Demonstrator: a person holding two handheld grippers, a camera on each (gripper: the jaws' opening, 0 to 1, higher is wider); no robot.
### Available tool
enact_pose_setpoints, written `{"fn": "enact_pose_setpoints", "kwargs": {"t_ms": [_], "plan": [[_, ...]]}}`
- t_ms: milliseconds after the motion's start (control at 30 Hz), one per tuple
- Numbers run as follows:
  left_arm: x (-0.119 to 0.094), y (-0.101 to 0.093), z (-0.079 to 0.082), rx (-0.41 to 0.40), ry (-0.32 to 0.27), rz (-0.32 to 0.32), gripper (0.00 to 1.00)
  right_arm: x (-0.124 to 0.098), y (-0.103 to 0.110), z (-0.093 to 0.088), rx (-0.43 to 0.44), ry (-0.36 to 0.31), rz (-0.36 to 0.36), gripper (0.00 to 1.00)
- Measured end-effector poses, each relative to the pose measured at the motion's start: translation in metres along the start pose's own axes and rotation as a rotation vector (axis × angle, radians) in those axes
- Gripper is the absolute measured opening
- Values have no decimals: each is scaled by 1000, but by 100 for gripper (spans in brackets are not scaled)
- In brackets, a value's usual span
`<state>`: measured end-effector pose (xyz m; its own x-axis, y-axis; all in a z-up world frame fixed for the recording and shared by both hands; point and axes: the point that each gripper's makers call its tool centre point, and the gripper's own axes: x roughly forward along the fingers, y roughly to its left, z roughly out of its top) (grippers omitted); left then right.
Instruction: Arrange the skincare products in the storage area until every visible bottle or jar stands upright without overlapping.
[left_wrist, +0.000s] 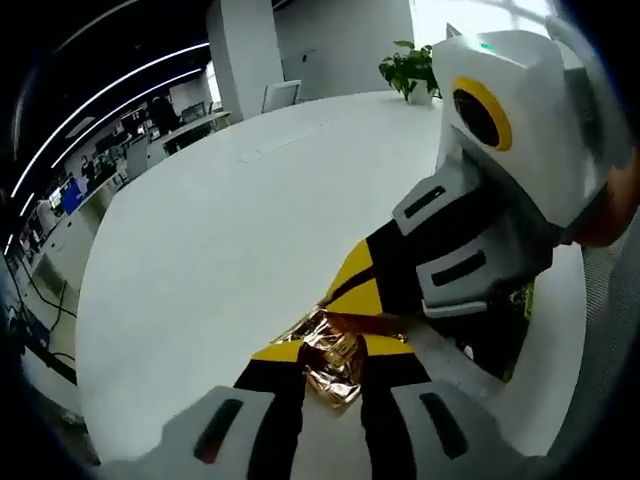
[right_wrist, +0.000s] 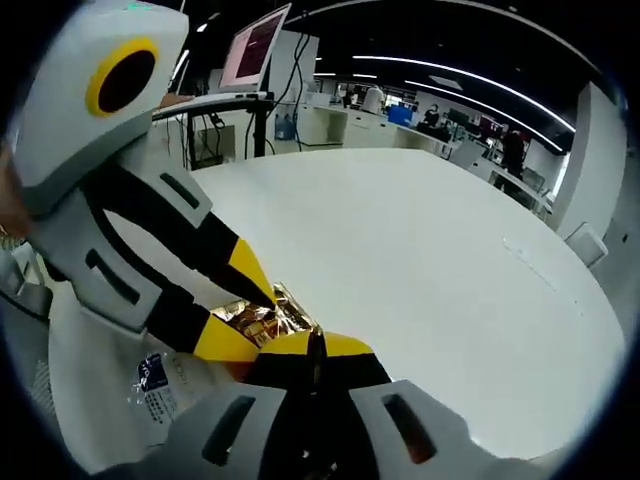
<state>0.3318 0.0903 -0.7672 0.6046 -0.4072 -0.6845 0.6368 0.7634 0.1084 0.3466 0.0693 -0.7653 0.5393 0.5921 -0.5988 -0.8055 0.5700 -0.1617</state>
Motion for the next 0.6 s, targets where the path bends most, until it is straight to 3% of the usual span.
{"fn": "enact_pose_setpoints", "kwargs": {"t_ms": [200, 333, 600], "plan": [[0, -1, 2, -8, 1, -12, 20, -1, -4, 3, 30, -20, -1, 5], [0, -2, 2, 0, 0, -15, 20, -5, -8, 6, 48, -37, -15, 16], [1, 1, 2, -6, 6, 2, 27, -15, -11, 17, 75, -68, -20, 28]]}}
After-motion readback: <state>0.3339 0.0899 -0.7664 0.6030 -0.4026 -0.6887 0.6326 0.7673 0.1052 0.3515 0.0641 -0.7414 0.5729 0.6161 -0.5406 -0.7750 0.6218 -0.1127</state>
